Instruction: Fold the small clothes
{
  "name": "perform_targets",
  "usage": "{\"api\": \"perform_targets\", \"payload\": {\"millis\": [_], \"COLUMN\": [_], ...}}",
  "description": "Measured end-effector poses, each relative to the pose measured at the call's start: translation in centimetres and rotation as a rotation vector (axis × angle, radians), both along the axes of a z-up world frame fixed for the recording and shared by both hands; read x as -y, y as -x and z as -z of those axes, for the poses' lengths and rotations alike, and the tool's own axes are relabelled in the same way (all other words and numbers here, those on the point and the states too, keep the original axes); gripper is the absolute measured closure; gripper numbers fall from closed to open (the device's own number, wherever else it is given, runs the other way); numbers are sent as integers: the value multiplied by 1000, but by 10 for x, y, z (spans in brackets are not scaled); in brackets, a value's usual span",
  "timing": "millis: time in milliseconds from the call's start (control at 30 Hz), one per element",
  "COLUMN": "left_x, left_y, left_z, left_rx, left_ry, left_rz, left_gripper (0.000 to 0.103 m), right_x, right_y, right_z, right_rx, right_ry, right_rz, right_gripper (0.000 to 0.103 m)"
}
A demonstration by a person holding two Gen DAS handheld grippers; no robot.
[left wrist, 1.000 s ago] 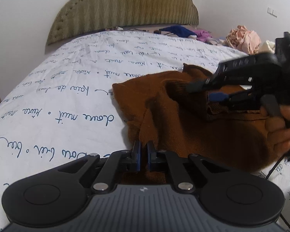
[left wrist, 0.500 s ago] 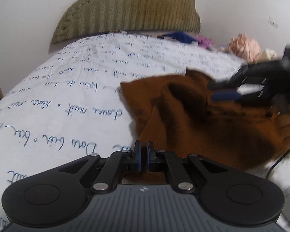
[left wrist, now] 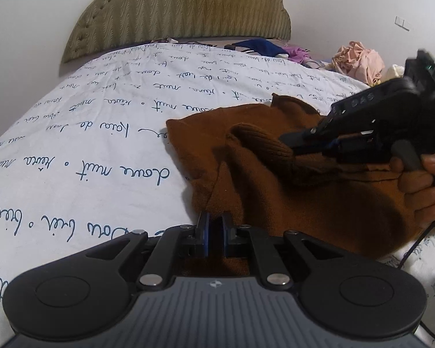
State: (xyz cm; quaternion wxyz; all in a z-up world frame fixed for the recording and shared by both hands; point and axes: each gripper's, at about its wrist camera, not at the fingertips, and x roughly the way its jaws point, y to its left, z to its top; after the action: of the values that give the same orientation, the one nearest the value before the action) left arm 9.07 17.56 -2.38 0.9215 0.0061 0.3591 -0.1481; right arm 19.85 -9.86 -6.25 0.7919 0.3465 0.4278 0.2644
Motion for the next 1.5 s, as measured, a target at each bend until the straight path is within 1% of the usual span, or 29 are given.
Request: {"api": "perform_targets", "payload": {"millis": [167,233,267,333,433,467,500,600,633,733,800,867,933,1000,1033,1067,1133,1167,1200,1233,1333,1400,1467,1500], "left_x": [-2,-3,-3,-4,-7,-9,-11,-16,-17,-22,-18,-9,3,13,17,19,16,14,11,9,4,2,2,3], "left_y": [1,4,6,11,19,21,21,21,20,10,0,-14,-26,-36,-39,-41,-41,-42,-42,-43,-47,-49,-51,-52], "left_z": [0,-2,-3,-6,-12,-13,-14,-19,-21,-29,-34,-35,-32,-28,-26,-25,-25,-25,-25,-24,-24,-24,-25,-25], "left_rx": [10,17,28,56,93,104,110,138,151,172,171,158,156,152,148,146,141,134,128,123,91,84,79,74], "left_ry": [3,8,8,10,26,32,40,41,44,97,111,95,59,32,11,-1,23,34,37,36,47,65,82,87], "left_rz": [-8,-21,-26,-43,-74,-85,-94,-127,-116,-118,-61,-13,8,32,24,10,-3,-6,-15,-22,-23,-29,-21,-15], "left_gripper": [94,95,98,100,102,102,102,102,102,101,100,99,99,99,99,99,99,99,99,99,99,99,99,99], "right_x": [-5,-11,-16,-26,-42,-47,-51,-54,-55,-53,-52,-51,-52,-54,-56,-56,-47,-39,-28,-18,9,23,33,37], "right_y": [6,9,10,13,15,15,13,8,8,15,20,26,31,32,31,28,20,15,8,0,-29,-43,-53,-57], "right_z": [-33,-53,-63,-80,-97,-99,-102,-103,-103,-107,-113,-122,-133,-143,-145,-145,-140,-135,-129,-122,-81,-49,-16,-1], "right_rx": [144,233,281,372,514,556,587,640,659,736,764,800,838,866,866,845,778,735,664,580,260,86,-63,-134], "right_ry": [122,223,284,398,588,635,656,639,633,561,533,490,467,474,494,515,507,489,466,441,335,240,110,20], "right_rz": [-38,-46,-51,-64,-71,-75,-82,-116,-123,-156,-160,-174,-183,-196,-196,-186,-129,-87,-42,-10,37,64,82,87], "right_gripper": [94,94,94,94,95,95,95,95,95,95,95,100,100,100,100,100,99,86,77,66,65,65,65,64]}}
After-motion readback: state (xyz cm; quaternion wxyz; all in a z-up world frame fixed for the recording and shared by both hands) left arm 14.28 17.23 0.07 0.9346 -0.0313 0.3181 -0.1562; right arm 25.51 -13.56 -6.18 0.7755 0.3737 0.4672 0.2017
